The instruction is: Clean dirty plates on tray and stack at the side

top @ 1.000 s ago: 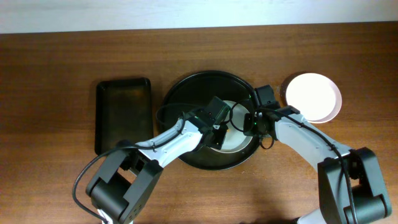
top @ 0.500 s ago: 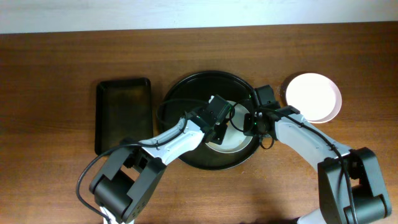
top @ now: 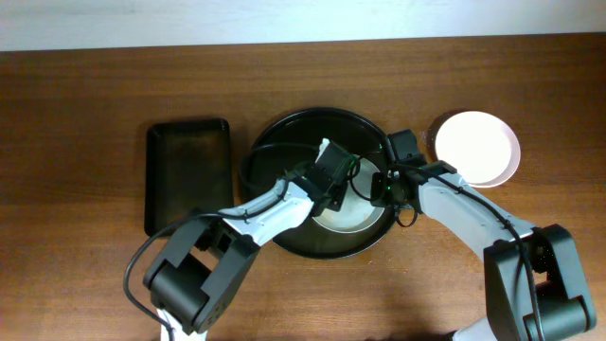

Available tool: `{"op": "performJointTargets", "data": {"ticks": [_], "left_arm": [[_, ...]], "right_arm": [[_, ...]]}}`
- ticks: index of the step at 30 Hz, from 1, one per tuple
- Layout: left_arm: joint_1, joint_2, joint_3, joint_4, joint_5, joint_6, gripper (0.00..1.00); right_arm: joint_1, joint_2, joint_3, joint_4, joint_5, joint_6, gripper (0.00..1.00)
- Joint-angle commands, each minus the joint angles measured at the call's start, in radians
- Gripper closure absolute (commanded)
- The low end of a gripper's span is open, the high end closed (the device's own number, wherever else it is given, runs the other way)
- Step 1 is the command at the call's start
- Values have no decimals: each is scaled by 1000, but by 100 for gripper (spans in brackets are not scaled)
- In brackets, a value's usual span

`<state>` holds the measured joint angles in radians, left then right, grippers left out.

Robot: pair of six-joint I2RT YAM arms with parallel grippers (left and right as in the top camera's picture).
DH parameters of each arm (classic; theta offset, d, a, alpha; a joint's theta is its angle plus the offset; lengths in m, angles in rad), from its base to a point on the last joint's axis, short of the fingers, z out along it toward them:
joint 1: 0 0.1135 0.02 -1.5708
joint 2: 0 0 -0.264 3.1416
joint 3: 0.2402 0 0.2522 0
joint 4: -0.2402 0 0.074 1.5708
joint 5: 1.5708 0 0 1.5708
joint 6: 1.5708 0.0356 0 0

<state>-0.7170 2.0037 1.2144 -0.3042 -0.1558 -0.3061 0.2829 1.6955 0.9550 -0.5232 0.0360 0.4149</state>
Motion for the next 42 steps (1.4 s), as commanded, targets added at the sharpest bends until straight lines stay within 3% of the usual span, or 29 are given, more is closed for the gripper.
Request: {"op": "performJointTargets", "data": {"ticks": [1,8,20,25,28,32,33,34,35,36,37,39,42], "left_arm": [[23,122,-55,-17,-26,8,100],[98,122,-55,68,-24,8,100],[112,119,-8,400,-32,8,100],[220,-35,215,310,-59,61,100],[273,-159,245,279,-59,61,100],[350,-275,245,44,-58,60,100],[363,-282,245,-22,-58,60,100],[379,-284,245,-112,-58,60,100],[394,-284,245,-230,-58,60,100],[406,-284,245,-312,-58,60,100],[414,-284,245,-379,-57,60,100],[421,-284,245,-475,-55,61,100],[421,-284,244,-531,-55,61,100]], "right_arm": [[-4,2,-3,1,2,2,96],[-4,2,-3,0,1,2,96],[-4,2,-3,-4,2,1,96],[-4,2,-3,-3,1,1,96],[-4,2,-3,-4,1,2,96],[-4,2,7,0,-14,-29,93],[-4,2,20,-3,-44,-66,89],[-4,2,39,-16,-84,-99,74],[-4,2,66,-51,-97,-104,52],[-4,2,76,-75,-96,-95,42],[-5,2,79,-96,-96,-61,38],[-10,2,74,-121,-97,-5,39],[-8,12,62,-100,-100,16,53]]}}
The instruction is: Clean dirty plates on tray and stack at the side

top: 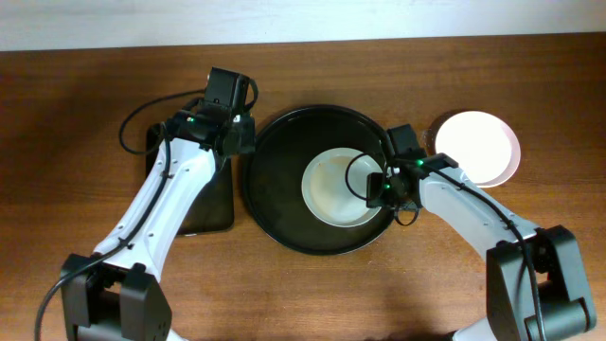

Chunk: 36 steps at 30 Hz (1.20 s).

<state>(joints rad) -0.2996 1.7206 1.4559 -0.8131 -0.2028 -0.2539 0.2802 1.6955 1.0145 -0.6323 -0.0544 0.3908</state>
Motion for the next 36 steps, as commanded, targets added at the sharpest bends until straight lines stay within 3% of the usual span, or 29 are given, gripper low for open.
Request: {"op": "performJointTargets", "data": {"ticks": [1,3,7,13,19,21,25,29,33,36], "left_arm": [[4,-1,3,-27,-8,8,100],[4,-1,3,-38,-8,8,100],[54,-1,3,-115,-5,8,100],[241,-1,-7,-227,185,9,100],[323,-1,-135,-200,224,10,99],[323,-1,-193,-164,245,24,100],[323,-1,-249,-137,245,25,99],[340,-1,-251,-118,262,47,100],[397,-1,-270,-96,400,98,100],[414,-1,-300,-80,409,107,100]], "right_arm": [[-5,25,3,9,-10,55,58],[-5,82,3,27,-25,72,67],[-5,131,10,35,-24,71,94],[-5,40,164,-73,-17,-14,96],[-5,42,457,-497,46,-160,96],[-5,45,565,-616,151,-177,96],[66,45,647,-655,485,-178,96],[250,84,646,-579,871,-177,96],[387,103,646,-470,1104,-173,96],[463,103,645,-419,1271,-143,96]]}}
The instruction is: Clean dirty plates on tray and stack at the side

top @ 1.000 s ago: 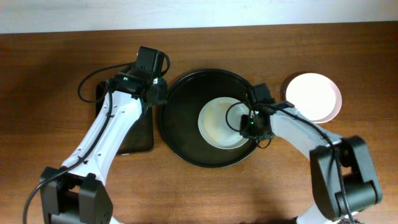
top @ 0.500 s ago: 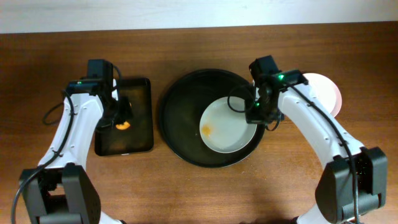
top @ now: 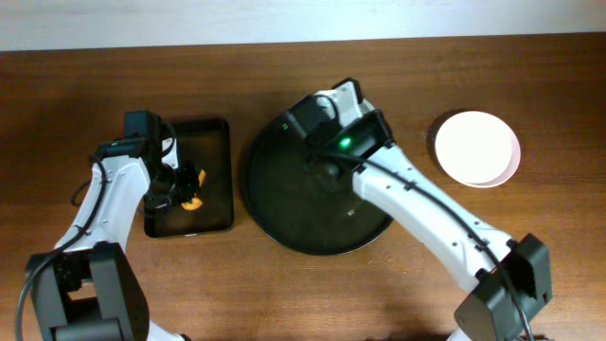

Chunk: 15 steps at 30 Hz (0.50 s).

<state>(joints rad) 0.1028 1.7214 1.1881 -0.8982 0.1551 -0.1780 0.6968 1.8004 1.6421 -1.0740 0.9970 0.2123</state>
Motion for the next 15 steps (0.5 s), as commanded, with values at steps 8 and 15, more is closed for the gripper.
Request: {"op": "performJointTargets", "data": {"ticks": [8,15], "left_arm": [[11,0,-128,127,50,31,89],[12,0,-121,149,84,31,28]], "right_arm": [[85,9,17,73,245,73,96],[44,-15,20,116,85,78,96]]}}
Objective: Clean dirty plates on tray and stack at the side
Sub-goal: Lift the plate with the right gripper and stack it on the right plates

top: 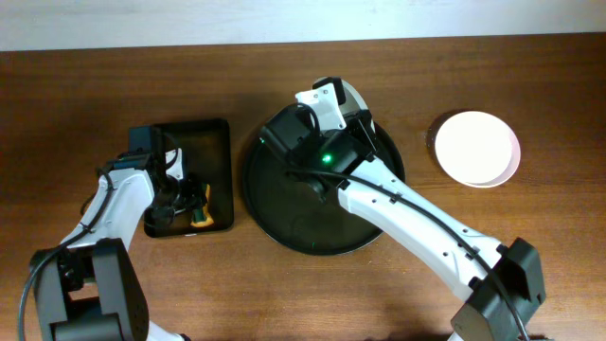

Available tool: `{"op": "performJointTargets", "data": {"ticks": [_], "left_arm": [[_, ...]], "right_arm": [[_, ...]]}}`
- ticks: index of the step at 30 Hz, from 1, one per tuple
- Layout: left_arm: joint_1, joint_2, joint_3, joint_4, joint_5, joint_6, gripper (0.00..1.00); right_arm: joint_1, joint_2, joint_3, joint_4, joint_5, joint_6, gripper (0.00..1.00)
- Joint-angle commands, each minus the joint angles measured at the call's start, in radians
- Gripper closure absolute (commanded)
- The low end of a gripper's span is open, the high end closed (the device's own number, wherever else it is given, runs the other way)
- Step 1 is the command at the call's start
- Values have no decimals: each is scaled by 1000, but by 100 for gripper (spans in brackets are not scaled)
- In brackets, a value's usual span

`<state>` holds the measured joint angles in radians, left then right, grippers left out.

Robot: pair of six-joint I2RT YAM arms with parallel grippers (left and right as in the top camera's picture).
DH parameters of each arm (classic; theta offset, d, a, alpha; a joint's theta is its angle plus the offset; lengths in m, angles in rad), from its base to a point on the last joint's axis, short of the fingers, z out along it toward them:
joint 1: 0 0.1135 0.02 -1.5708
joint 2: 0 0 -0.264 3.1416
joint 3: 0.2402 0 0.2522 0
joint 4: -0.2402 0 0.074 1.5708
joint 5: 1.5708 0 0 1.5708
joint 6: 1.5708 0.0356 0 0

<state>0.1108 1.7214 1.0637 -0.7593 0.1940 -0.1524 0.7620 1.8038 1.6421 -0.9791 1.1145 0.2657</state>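
Observation:
My right arm reaches across the round black tray (284,223), and its gripper (327,114) sits over the tray's far rim. A pale curved plate (352,95) edge shows right at that gripper, which appears shut on it; the arm hides the rest of the plate. No plate lies on the tray's floor. My left gripper (182,204) is low in the black rectangular tray (213,142) on the left. It looks open, and a yellow-green sponge (201,220) lies just beside its fingers.
A clean white plate with a pinkish rim (478,147) rests on the wooden table (76,95) at the right. The left arm lies along the table's left side, and the right arm spans diagonally from the lower right.
The sponge has shifted toward the rectangular tray's near right corner and now lies beside the left fingers. The right arm's wrist has moved a little left over the round tray's far rim.
First the left gripper was on the plate in the round tray while the right gripper held the plate's edge. Then the left arm was by the rectangular tray, the plate lying bare. Later the sponge was in that tray and the plate was off the tray floor, at the right gripper.

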Motion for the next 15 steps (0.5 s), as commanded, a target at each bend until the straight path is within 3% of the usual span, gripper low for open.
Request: {"op": "performJointTargets", "data": {"ticks": [1,3,5,7,12,15], "left_arm": [[4,-1,18,10,72,5,16],[4,-12,51,10,100,5,1],[4,-38,97,3,102,5,1],[3,-66,106,3,102,5,1],[3,-76,106,4,98,5,1],[3,-76,106,4,98,5,1]], "right_arm": [[-32,-38,22,35,-39,24,96],[-64,-73,22,53,-39,23,96],[-147,-113,22,40,-121,19,96],[-271,-137,22,1,-345,22,96],[-815,-114,17,-71,-1037,30,96],[-1060,-79,-8,-72,-1160,26,96]]}}
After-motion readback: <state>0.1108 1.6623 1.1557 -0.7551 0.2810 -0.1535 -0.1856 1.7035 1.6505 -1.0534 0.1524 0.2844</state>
